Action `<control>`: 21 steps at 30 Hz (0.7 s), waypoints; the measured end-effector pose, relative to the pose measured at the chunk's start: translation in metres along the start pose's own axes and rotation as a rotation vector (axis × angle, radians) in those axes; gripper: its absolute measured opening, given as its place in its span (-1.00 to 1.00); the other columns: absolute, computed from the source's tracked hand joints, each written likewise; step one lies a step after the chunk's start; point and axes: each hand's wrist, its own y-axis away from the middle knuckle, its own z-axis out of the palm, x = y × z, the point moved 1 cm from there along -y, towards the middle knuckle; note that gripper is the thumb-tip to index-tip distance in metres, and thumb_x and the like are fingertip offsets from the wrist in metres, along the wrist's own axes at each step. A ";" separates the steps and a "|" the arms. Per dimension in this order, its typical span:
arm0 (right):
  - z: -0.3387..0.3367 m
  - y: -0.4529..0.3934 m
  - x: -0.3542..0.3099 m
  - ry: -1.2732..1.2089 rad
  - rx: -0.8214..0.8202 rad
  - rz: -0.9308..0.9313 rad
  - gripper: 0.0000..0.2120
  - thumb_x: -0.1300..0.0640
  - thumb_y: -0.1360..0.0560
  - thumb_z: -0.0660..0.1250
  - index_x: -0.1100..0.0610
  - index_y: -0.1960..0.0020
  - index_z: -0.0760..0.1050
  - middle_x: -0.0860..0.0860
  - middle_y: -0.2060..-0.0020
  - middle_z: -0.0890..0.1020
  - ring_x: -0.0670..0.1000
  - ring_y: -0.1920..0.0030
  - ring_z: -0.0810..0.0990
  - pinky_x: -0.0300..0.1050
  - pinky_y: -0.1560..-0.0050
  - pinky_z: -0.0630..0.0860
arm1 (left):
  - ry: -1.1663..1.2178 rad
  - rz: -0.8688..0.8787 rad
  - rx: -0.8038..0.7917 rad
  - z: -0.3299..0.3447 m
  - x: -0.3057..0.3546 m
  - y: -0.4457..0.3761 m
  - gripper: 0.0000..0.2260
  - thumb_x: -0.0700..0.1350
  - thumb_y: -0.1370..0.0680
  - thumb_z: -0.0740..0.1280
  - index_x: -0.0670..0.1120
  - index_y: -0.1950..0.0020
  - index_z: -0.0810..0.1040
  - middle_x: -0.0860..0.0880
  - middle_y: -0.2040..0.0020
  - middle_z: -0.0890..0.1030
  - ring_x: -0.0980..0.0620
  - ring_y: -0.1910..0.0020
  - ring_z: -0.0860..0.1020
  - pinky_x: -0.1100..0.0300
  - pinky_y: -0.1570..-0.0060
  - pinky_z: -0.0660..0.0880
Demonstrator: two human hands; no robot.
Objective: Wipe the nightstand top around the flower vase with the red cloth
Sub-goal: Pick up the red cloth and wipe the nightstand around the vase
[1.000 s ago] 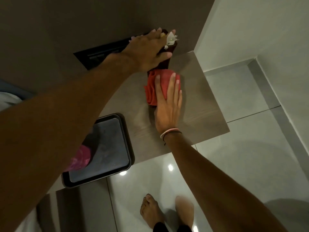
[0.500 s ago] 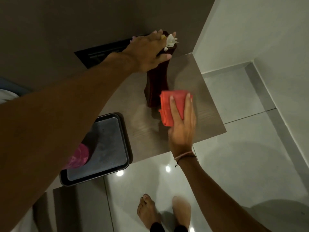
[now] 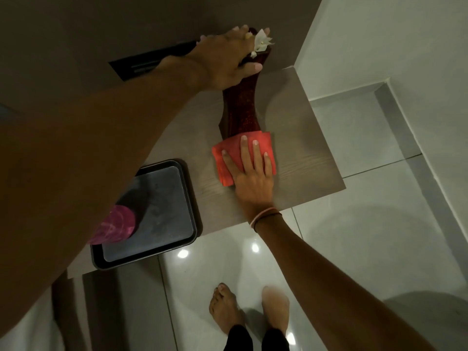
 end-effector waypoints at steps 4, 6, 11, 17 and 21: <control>-0.009 0.045 0.001 -0.115 0.072 0.092 -0.55 0.03 -0.62 0.17 -0.01 -0.51 0.35 0.20 -0.55 0.28 0.29 -0.55 0.22 0.39 -0.49 0.18 | -0.006 0.005 -0.006 -0.003 0.005 0.003 -0.42 0.12 -0.68 0.13 -0.13 -0.63 0.12 -0.19 -0.65 0.10 -0.19 -0.64 0.09 -0.24 -0.54 0.08; -0.016 0.066 0.002 -0.226 0.296 0.171 -0.55 0.01 -0.66 0.02 0.08 -0.47 0.41 0.24 -0.50 0.37 0.29 -0.52 0.30 0.41 -0.46 0.26 | -0.009 0.012 -0.006 -0.004 0.006 0.003 -0.42 0.11 -0.69 0.13 -0.08 -0.65 0.08 -0.20 -0.65 0.10 -0.20 -0.64 0.09 -0.24 -0.53 0.09; -0.041 0.022 0.015 -0.234 0.405 0.242 -0.39 -0.04 -0.54 0.00 0.08 -0.57 0.22 0.27 -0.56 0.22 0.31 -0.57 0.14 0.38 -0.52 0.14 | -0.004 -0.014 -0.008 -0.003 0.007 0.005 -0.41 0.11 -0.69 0.12 -0.13 -0.64 0.09 -0.17 -0.66 0.08 -0.16 -0.65 0.06 -0.30 -0.52 0.07; -0.003 -0.017 0.009 0.035 0.085 0.042 -0.34 -0.04 -0.62 0.19 -0.06 -0.62 -0.06 0.26 -0.61 0.03 0.30 -0.60 -0.03 0.35 -0.54 0.09 | -0.001 -0.022 -0.002 -0.003 0.005 0.004 -0.41 0.13 -0.68 0.11 -0.09 -0.65 0.08 -0.15 -0.67 0.08 -0.12 -0.65 0.06 -0.24 -0.57 0.07; 0.019 0.014 0.014 0.160 0.149 0.024 -0.44 -0.01 -0.63 0.23 -0.02 -0.59 0.17 0.24 -0.56 0.25 0.28 -0.56 0.20 0.34 -0.44 0.32 | -0.006 0.004 0.007 -0.002 0.005 0.003 -0.41 0.13 -0.68 0.12 -0.09 -0.65 0.08 -0.17 -0.66 0.10 -0.14 -0.65 0.07 -0.22 -0.55 0.06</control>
